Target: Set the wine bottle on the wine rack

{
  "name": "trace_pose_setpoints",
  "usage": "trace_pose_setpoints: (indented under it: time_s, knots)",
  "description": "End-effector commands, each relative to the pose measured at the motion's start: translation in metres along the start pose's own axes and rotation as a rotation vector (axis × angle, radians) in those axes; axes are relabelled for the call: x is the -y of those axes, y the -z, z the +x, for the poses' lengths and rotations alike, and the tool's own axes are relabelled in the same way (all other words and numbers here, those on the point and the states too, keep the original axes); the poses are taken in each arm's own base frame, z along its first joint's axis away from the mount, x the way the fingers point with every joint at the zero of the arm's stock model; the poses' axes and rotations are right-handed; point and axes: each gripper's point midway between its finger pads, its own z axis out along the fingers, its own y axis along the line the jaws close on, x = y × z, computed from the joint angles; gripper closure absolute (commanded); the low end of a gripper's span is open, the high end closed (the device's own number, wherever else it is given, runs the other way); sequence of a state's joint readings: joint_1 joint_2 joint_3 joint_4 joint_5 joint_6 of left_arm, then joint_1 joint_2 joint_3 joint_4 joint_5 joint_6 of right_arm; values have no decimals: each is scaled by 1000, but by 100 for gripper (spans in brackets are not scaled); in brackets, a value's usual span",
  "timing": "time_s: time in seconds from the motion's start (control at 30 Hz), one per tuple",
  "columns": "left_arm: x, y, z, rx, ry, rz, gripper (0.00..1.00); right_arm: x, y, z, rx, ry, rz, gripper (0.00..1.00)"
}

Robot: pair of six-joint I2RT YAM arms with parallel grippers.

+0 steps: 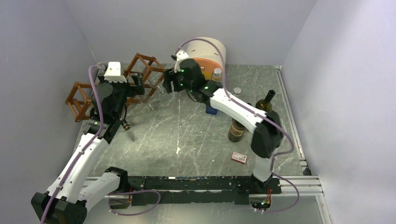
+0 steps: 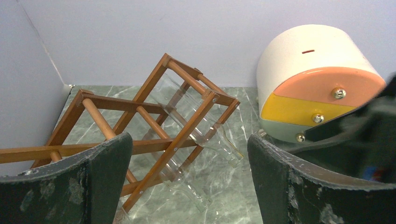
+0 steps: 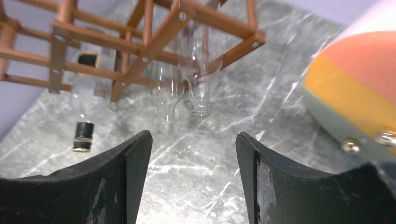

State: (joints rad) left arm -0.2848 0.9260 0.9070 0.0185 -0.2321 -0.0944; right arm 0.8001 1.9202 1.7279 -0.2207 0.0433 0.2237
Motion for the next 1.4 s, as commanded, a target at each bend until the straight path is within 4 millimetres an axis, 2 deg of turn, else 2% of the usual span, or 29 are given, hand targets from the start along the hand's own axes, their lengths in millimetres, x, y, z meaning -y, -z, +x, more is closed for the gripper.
trace_pose_setpoints:
  time_s: [0.0, 0.2, 0.4, 0.5, 0.57, 0.67, 0.83, 0.93, 1.03, 1.23, 1.37]
  knots:
    - [6, 6, -15, 64, 27, 50, 3, 12, 62, -55, 180, -27, 80, 30]
    - [35, 19, -24, 104, 14, 229, 3, 42, 140, -82, 304, -85, 242, 30]
    - [68, 41, -32, 149, -12, 440, 3, 74, 194, -90, 365, -151, 425, 27]
    - [76, 49, -35, 172, -20, 498, 3, 96, 210, -82, 340, -170, 566, 17]
    - [78, 51, -37, 173, -15, 510, 3, 108, 217, -76, 316, -168, 649, 2]
    - [77, 51, -38, 185, -2, 505, 3, 123, 221, -65, 300, -174, 754, 0]
    - [82, 59, -42, 203, 4, 542, 3, 127, 199, -48, 251, -191, 774, 0]
    - [84, 61, -43, 208, 6, 551, 3, 130, 182, -44, 232, -202, 761, 0]
    - [86, 62, -43, 205, 5, 564, 3, 144, 171, -34, 194, -241, 800, 0]
    - [86, 60, -41, 202, 13, 564, 3, 158, 161, -17, 183, -260, 855, 4]
    - [86, 54, -34, 178, 19, 559, 3, 162, 156, -8, 180, -267, 852, 11]
